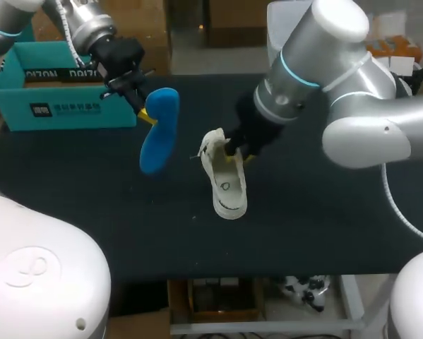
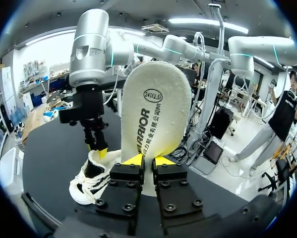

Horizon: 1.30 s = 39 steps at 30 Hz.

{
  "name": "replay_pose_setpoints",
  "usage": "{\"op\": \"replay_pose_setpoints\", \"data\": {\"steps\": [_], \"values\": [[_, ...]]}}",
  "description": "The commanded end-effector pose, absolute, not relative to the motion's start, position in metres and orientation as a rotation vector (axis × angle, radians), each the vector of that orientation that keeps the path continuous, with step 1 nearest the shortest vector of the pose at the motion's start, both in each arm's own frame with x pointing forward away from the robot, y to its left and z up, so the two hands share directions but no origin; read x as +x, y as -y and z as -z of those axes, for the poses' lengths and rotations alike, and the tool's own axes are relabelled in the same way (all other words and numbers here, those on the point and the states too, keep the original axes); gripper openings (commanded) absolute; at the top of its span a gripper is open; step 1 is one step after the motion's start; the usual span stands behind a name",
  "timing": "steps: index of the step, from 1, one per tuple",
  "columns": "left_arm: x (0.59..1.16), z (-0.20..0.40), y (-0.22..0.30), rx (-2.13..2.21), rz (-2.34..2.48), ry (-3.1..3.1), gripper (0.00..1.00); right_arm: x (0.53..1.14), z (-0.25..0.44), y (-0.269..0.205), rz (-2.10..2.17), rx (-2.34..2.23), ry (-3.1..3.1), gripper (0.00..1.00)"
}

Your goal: Open the shoe tongue, take the insole out of the shoe, put the insole back into the shoe, and pack the shoe into the shoebox

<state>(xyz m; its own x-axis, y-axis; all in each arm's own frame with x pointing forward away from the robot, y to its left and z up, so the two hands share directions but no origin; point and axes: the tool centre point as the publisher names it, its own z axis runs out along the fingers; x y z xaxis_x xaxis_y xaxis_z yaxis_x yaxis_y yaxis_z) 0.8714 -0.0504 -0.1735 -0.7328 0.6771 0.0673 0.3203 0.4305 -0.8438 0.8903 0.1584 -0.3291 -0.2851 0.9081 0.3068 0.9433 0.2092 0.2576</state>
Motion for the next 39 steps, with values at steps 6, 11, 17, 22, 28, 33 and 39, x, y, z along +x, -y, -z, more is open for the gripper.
{"op": "replay_pose_setpoints", "data": {"steps": [6, 11, 17, 22, 28, 33, 39], "values": [[0.858, 0.155, 0.062, -0.870, -1.341, 2.063, 0.00, 0.856, 0.285, -0.140, 0.723, -1.842, 2.396, 1.00], [0.858, 0.150, 0.067, -0.837, -1.339, 2.038, 0.00, 0.856, 0.285, -0.140, 0.723, -1.842, 2.396, 1.00], [0.858, 0.150, 0.067, -0.837, -1.339, 2.038, 0.00, 0.856, 0.285, -0.140, 0.723, -1.842, 2.396, 1.00], [0.853, 0.151, 0.064, -0.823, -1.367, 2.046, 0.00, 0.871, 0.266, -0.130, 0.653, -1.782, 2.259, 1.00], [0.838, 0.160, 0.073, -0.881, -1.359, 1.965, 0.00, 0.869, 0.245, -0.126, 0.526, -1.860, 2.016, 1.00], [0.826, 0.160, 0.082, -0.958, -1.343, 1.925, 0.00, 0.859, 0.248, -0.126, 0.502, -1.836, 1.709, 1.00], [0.817, 0.156, 0.090, -1.027, -1.343, 1.849, 0.00, 0.855, 0.250, -0.127, 0.384, -1.905, 1.659, 1.00]]}}
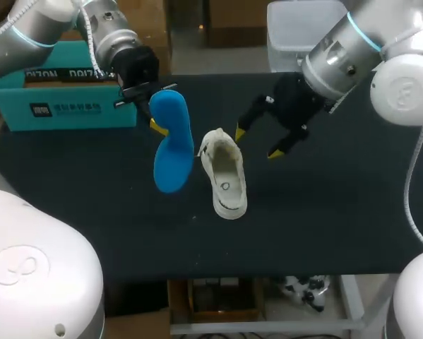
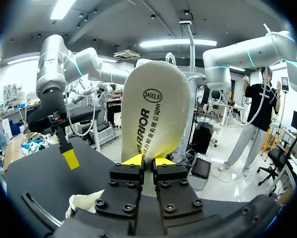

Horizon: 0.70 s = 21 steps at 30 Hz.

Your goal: Open the shoe tongue, take the insole out of the shoe, put the insole back into the shoe, and pack the shoe into the shoebox

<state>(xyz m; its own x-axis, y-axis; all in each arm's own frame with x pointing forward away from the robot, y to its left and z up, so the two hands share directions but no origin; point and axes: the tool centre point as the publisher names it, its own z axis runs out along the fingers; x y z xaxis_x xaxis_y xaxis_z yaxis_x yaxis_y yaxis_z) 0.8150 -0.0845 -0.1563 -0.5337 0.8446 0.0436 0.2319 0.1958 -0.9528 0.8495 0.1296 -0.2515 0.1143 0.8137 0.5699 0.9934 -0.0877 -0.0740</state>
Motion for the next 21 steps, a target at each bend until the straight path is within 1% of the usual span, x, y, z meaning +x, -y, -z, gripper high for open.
{"op": "replay_pose_setpoints", "data": {"steps": [1, 8, 12, 15, 17, 21], "values": [[0.816, 0.156, 0.090, -1.038, -1.350, 1.832, 0.00, 0.855, 0.250, -0.127, 0.384, -1.905, 1.659, 1.00], [0.808, 0.153, 0.096, -1.107, -1.366, 1.789, 0.00, 0.855, 0.250, -0.127, 0.384, -1.905, 1.659, 1.00], [0.804, 0.153, 0.100, -1.128, -1.368, 1.789, 0.00, 0.857, 0.248, -0.128, 0.355, -1.925, 1.431, 1.00], [0.800, 0.153, 0.105, -1.144, -1.356, 1.790, 0.00, 0.849, 0.252, -0.124, 0.311, -2.044, 1.117, 1.00], [0.796, 0.153, 0.109, -1.165, -1.350, 1.799, 0.00, 0.838, 0.256, -0.124, 0.336, -2.020, 0.876, 1.00], [0.794, 0.152, 0.117, -1.199, -1.346, 1.805, 0.00, 0.834, 0.255, -0.123, 0.315, -2.065, 0.858, 1.00]]}}
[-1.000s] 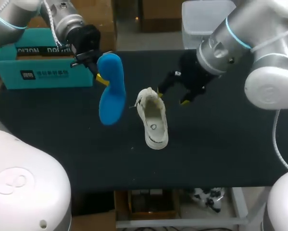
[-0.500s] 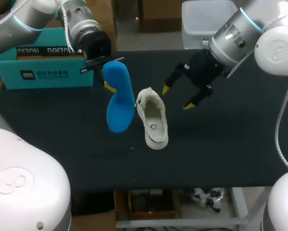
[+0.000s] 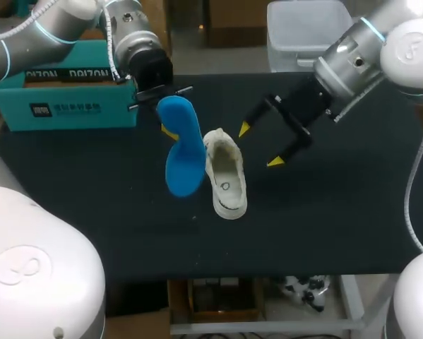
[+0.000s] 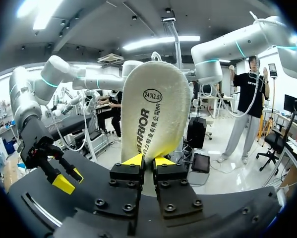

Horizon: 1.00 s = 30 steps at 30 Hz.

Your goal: Open the shoe tongue, take the insole out of the shoe, put the insole back into the shoe, and pack the shoe into the shoebox

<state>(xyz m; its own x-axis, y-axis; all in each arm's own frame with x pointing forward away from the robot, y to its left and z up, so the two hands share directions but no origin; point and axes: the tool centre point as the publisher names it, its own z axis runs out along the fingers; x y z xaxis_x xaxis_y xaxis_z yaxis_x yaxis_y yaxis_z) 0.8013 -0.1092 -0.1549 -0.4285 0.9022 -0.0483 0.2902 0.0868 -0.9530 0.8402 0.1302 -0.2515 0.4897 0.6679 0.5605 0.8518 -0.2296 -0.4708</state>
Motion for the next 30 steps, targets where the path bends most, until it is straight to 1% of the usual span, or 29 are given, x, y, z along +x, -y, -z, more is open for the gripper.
{"op": "replay_pose_setpoints", "data": {"steps": [1, 10, 19, 30], "values": [[0.794, 0.152, 0.119, -1.216, -1.346, 1.800, 0.00, 0.834, 0.255, -0.123, 0.315, -2.065, 0.858, 1.00], [0.793, 0.157, 0.141, -1.294, -1.329, 1.872, 0.00, 0.834, 0.256, -0.123, 0.329, -2.055, 0.829, 1.00], [0.780, 0.170, 0.152, -1.485, -1.290, 1.969, 0.00, 0.831, 0.275, -0.128, 0.395, -1.896, 0.634, 1.00], [0.771, 0.180, 0.163, -1.661, -1.192, 2.078, 0.00, 0.831, 0.284, -0.133, 0.360, -1.867, 0.519, 1.00]]}}
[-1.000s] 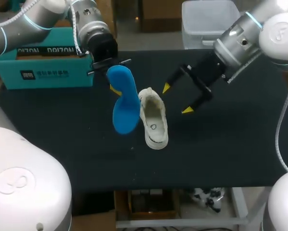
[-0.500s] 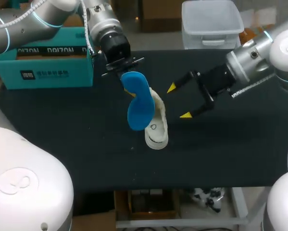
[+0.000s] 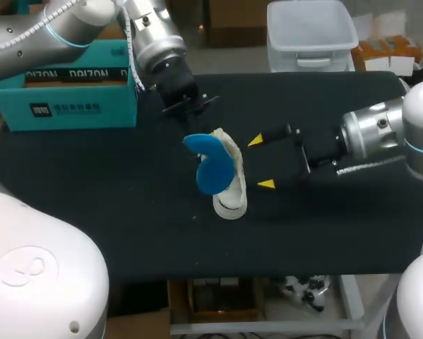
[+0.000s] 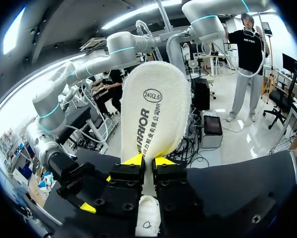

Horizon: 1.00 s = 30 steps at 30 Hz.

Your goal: Open the shoe tongue, take the insole out of the shoe, put the insole back into the shoe, and pack the shoe into the shoebox

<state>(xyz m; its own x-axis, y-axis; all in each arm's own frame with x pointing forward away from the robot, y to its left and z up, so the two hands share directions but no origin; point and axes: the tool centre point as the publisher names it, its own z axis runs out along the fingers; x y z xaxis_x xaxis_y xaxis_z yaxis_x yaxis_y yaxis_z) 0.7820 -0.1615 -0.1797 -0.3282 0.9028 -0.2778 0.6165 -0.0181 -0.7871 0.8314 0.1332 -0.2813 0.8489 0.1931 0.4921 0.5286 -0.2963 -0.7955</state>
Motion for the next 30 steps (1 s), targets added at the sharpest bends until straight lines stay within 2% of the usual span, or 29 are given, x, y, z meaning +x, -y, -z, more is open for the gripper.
{"op": "replay_pose_setpoints", "data": {"steps": [1, 10, 11, 13, 17, 18, 20, 25, 30], "values": [[0.770, 0.182, 0.165, -1.673, -1.180, 2.106, 0.00, 0.831, 0.284, -0.134, 0.355, -1.863, 0.515, 1.00], [0.768, 0.200, 0.176, -1.759, -1.076, 2.241, 0.00, 0.832, 0.282, -0.143, 0.382, -1.820, 0.528, 1.00], [0.769, 0.202, 0.177, -1.764, -1.065, 2.262, 0.00, 0.832, 0.285, -0.145, 0.383, -1.807, 0.526, 0.86], [0.770, 0.205, 0.178, -1.776, -1.051, 2.273, 0.00, 0.833, 0.290, -0.147, 0.379, -1.794, 0.513, 0.69], [0.776, 0.209, 0.180, -1.789, -1.030, 2.317, 0.00, 0.833, 0.295, -0.153, 0.369, -1.765, 0.496, 0.60], [0.778, 0.210, 0.181, -1.791, -1.029, 2.323, 0.00, 0.834, 0.296, -0.155, 0.365, -1.766, 0.486, 0.53], [0.780, 0.210, 0.181, -1.803, -1.030, 2.324, 0.00, 0.834, 0.297, -0.158, 0.362, -1.758, 0.481, 0.47], [0.783, 0.212, 0.184, -1.831, -1.023, 2.323, 0.00, 0.833, 0.298, -0.164, 0.359, -1.750, 0.460, 0.52], [0.785, 0.217, 0.189, -1.842, -1.017, 2.317, 0.00, 0.831, 0.295, -0.170, 0.367, -1.746, 0.451, 0.52]]}}
